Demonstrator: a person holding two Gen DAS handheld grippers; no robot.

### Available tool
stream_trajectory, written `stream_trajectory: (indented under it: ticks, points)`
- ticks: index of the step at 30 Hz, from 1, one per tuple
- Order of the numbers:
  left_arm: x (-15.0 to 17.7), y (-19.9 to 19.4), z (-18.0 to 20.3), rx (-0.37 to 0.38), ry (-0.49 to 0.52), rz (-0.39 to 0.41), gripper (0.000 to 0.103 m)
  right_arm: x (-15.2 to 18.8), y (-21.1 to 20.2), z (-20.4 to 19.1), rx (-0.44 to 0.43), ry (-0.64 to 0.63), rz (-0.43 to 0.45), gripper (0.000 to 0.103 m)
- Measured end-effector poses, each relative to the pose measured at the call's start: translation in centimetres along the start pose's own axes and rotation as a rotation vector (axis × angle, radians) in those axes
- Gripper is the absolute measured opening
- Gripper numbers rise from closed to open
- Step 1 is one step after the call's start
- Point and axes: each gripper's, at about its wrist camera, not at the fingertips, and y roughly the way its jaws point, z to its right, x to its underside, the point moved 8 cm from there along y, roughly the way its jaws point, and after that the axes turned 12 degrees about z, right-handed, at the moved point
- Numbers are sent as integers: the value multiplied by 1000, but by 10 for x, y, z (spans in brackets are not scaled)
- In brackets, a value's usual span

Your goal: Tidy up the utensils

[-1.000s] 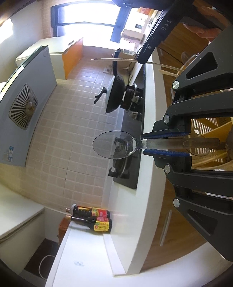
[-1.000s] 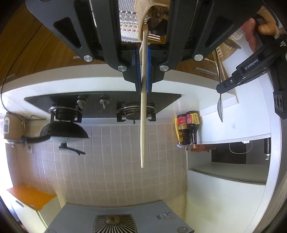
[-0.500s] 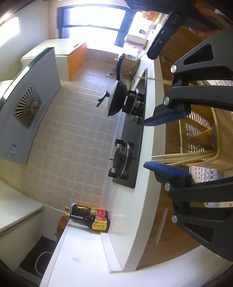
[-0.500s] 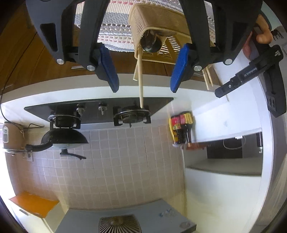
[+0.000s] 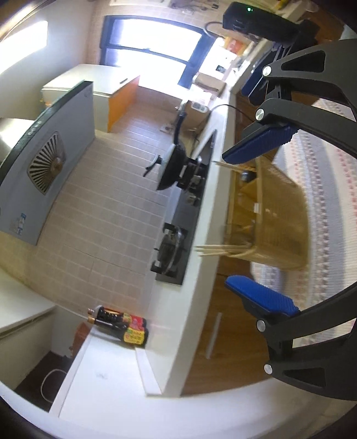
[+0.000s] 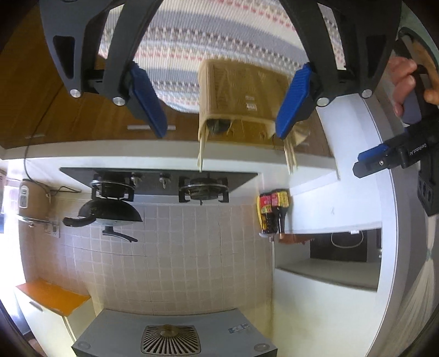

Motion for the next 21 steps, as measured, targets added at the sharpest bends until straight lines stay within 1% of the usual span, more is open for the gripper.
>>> stream_trajectory:
  ticks: [1, 4, 6, 8, 10, 12, 14, 16, 18, 21]
  points:
    - [3, -4, 1, -7, 9, -2, 84, 4, -7, -2, 2, 7, -2, 84]
    - [19, -20, 11, -45, 83, -14, 86, 15, -20, -5, 18, 37, -13, 87]
    - [32, -29, 17, -75, 130, -20, 88, 24, -25, -5, 44, 46, -21, 88]
    - [43, -35, 19, -108, 167, -21, 88, 31, -28, -3, 67, 58, -23, 91]
    - [52, -39, 17, -151, 189, -12, 88, 40, -32, -1, 109, 58, -6, 95]
    - [62, -41, 12, -186, 187, 8, 89, 48, -36, 2, 131, 72, 16, 95]
    - [71, -43, 2, -253, 164, 40, 89, 53, -38, 5, 159, 81, 37, 95]
    - [78, -44, -4, -277, 155, 52, 89, 58, -39, 7, 180, 76, 54, 95]
    - [85, -41, -7, -307, 175, 46, 89, 61, -39, 7, 185, 63, 52, 95]
    - [91, -38, -5, -328, 229, 46, 89, 65, -38, 3, 186, 33, 47, 95]
